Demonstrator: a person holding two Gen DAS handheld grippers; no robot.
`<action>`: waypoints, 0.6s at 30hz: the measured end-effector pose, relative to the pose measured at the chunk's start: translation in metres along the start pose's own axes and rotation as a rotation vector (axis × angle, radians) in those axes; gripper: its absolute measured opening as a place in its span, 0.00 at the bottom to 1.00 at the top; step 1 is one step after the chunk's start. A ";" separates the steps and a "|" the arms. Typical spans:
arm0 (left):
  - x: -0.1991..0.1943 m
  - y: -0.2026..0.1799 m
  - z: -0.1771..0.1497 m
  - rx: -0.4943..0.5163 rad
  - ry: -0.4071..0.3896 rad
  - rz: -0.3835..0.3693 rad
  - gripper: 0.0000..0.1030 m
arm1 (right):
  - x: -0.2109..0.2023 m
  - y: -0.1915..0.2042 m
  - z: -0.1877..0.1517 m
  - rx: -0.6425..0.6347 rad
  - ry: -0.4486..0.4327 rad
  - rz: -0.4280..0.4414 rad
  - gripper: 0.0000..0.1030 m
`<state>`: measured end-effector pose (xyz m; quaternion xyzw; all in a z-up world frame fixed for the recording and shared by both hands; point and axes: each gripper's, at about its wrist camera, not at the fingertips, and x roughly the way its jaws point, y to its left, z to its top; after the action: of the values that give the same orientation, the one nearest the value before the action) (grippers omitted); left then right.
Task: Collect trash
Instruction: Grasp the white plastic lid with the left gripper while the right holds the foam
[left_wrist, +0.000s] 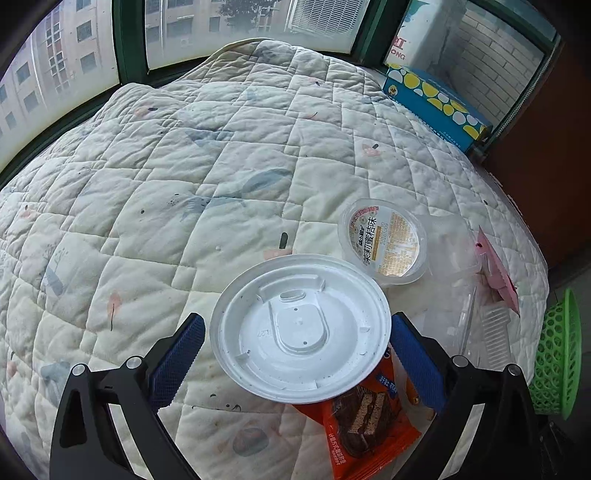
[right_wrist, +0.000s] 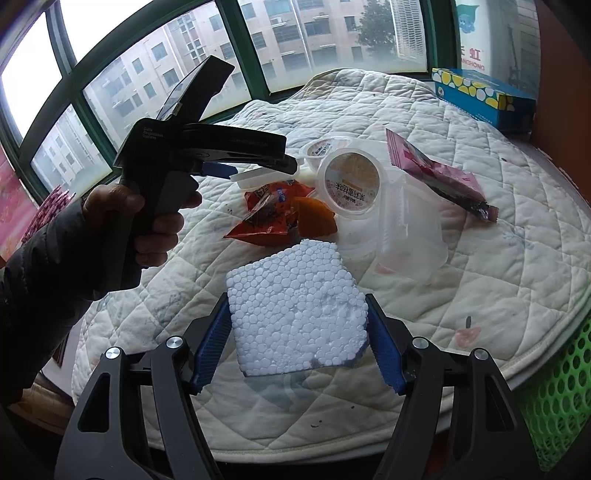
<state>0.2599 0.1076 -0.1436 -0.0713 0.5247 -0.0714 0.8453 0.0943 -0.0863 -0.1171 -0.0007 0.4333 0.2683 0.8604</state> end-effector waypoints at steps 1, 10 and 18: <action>0.002 0.001 0.001 -0.006 0.004 -0.006 0.93 | 0.001 0.000 0.001 0.000 0.002 0.001 0.67; 0.007 -0.004 0.000 0.003 -0.011 0.007 0.88 | -0.004 -0.005 0.003 0.005 -0.010 -0.020 0.67; -0.021 -0.009 -0.008 0.015 -0.083 0.078 0.87 | -0.020 -0.009 0.006 0.017 -0.052 -0.033 0.67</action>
<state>0.2425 0.1029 -0.1270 -0.0472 0.4910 -0.0395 0.8690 0.0930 -0.1019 -0.1007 0.0064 0.4130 0.2502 0.8757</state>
